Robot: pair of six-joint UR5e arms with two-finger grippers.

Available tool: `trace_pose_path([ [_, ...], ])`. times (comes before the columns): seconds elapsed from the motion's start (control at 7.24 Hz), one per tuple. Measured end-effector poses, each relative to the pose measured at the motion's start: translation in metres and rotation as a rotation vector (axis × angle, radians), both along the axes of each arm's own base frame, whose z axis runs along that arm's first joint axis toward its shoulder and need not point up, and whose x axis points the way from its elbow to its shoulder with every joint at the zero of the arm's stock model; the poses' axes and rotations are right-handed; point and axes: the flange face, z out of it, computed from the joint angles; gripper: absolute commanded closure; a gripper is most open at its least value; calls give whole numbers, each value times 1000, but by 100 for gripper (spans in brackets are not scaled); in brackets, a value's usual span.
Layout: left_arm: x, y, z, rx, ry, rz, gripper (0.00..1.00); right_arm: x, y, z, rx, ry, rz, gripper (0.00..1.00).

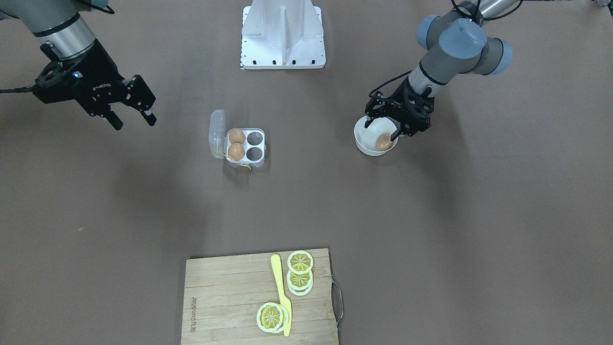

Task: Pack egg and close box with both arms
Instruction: 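Close the left gripper on the brown egg in the bowl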

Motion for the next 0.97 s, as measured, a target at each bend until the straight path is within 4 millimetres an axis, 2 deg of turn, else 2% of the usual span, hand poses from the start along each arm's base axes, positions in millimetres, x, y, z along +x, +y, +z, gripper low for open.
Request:
trace_pose_path([
  [0.41,6,0,6,-2,-12,6,17,0,-1,-1,3,-1,2,13],
  [0.97,11,1,12,-10,-23,12,23,0,0,-1,2,-1,2,12],
])
